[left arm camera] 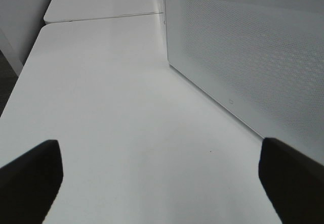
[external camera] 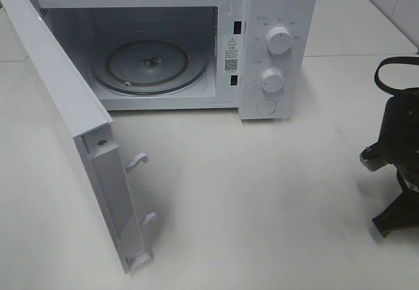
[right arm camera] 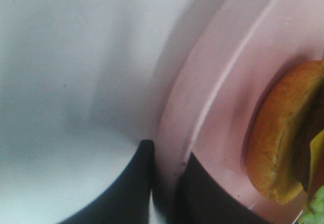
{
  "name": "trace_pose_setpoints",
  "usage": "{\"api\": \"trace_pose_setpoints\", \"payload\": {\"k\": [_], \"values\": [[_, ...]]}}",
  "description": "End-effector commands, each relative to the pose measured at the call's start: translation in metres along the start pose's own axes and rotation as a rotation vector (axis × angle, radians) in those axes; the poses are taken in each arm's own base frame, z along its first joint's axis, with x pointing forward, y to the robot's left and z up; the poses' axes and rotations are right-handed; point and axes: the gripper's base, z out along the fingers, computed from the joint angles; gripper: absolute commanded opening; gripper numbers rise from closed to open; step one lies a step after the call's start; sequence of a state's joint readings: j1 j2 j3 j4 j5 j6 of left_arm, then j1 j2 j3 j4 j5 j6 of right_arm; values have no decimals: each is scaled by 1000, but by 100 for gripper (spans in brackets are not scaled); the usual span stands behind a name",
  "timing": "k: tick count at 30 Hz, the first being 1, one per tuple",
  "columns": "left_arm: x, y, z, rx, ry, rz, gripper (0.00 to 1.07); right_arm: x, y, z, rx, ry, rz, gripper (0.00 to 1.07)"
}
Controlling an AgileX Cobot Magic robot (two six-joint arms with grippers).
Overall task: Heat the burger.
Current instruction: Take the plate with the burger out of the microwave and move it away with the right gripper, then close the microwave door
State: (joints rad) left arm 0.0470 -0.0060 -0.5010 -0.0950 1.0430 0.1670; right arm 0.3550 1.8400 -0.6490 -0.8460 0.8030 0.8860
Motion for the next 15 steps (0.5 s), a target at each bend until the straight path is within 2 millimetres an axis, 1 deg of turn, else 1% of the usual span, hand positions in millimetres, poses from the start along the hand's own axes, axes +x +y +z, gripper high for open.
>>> {"api": "trace_pose_setpoints", "payload": {"k": [1, 2, 5, 7, 8, 10, 11, 12, 13, 15], "values": [[2, 0, -2, -5, -15, -4, 98, 1, -3, 4, 56, 23, -27, 6], [2, 0, -2, -5, -15, -4, 98, 1, -3, 4, 49, 28, -20, 8], [2, 0, -2, -5, -15, -4, 98, 1, -2, 4, 47, 30, -17, 9], [2, 0, -2, -5, -15, -4, 98, 2, -3, 2, 42, 30, -12, 17], [2, 0, -2, -5, -15, -4, 98, 2, -3, 2, 42, 30, -12, 17], [2, 0, -2, -5, -15, -4, 98, 2, -8, -5, 40, 6, 11, 34], [2, 0, -2, -5, -15, -4, 98, 2, -8, -5, 40, 6, 11, 34], [2, 0, -2, -5, -15, -4, 98, 2, -10, -8, 42, -1, 20, 38], [2, 0, -2, -5, -15, -4, 98, 2, -10, -8, 42, -1, 20, 38], [2, 0, -2, -5, -15, -4, 98, 4, -19, -23, 17, -37, 65, 52]]}}
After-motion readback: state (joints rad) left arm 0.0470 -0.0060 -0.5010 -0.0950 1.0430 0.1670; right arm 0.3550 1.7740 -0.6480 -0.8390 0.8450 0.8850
